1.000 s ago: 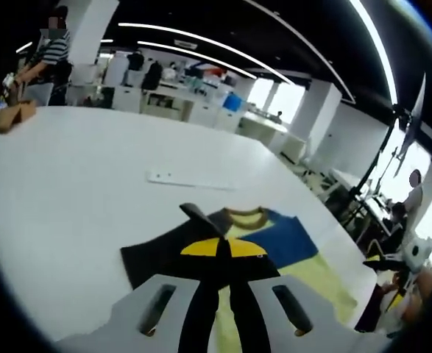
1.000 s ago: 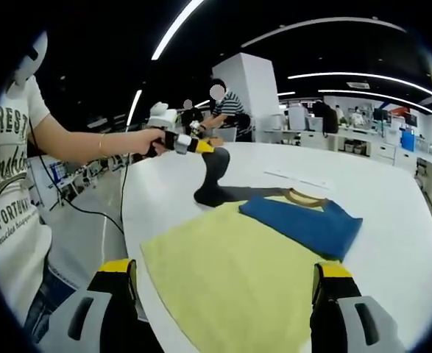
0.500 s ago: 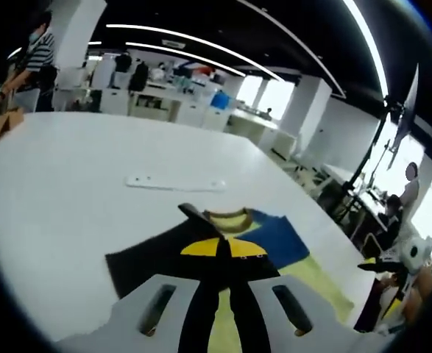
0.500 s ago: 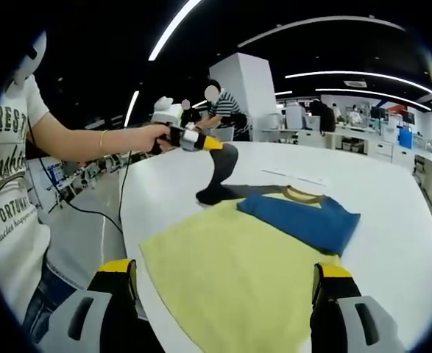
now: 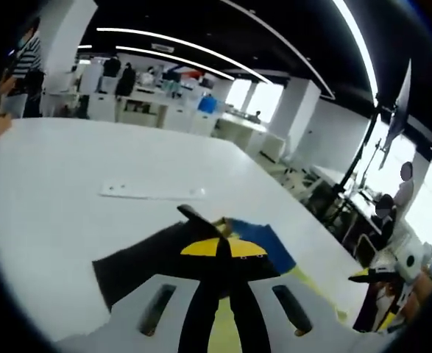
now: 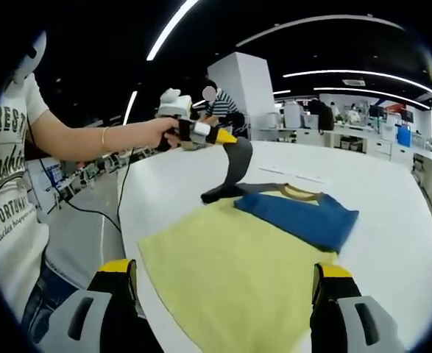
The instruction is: Fold the garment on the visible template until the final outline fits inside the template.
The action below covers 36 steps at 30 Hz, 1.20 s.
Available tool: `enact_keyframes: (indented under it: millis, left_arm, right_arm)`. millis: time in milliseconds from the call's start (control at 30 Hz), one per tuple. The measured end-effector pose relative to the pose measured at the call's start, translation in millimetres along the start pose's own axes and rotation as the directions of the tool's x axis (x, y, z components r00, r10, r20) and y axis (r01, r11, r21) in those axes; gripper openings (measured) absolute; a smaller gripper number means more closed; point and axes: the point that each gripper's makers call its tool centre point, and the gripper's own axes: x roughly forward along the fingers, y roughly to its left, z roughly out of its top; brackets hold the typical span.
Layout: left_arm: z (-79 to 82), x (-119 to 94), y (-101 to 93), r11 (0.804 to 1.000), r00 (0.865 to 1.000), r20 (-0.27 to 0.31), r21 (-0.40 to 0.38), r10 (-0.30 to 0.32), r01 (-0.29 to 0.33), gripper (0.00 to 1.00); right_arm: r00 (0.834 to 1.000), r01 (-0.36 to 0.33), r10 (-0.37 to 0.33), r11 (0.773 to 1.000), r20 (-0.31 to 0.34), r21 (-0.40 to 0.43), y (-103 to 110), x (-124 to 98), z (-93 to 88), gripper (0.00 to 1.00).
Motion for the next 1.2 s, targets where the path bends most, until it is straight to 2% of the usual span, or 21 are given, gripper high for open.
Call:
enact_keyframes:
  millis: [500, 867, 1067, 1200]
  left_arm:
    - [1.1, 26.0, -30.3, 0.998, 0.999, -0.012, 0.032, -0.053, 0.053, 0.00]
    - [8.1, 42.9, -51.1, 0.995, 0.995, 0.007, 0.011, -0.104, 0.104, 0.00]
    - [6.1, 51.9, -66.0, 0.991, 0.991, -0.002, 0.027, -0.135, 0.135, 0.00]
    - [6.7, 59.2, -73.8, 0.988, 0.988, 0.001, 0.006, -0.153, 0.153, 0.00]
  right_arm:
    - [1.000, 0.010, -0.010, 1.000, -0.010, 0.014, -3.6, -4.0, -8.8, 0.99]
    - [1.000, 0.007, -0.006, 1.000, -0.021, 0.021, -4.8, -3.2, -14.4, 0.99]
    - [1.000, 0.004, -0.003, 1.000, -0.030, 0.024, -6.2, -1.9, -15.6, 0.99]
    - [0.999, 0.004, -0.004, 1.000, -0.033, 0.025, -7.5, -2.2, -16.1, 0.99]
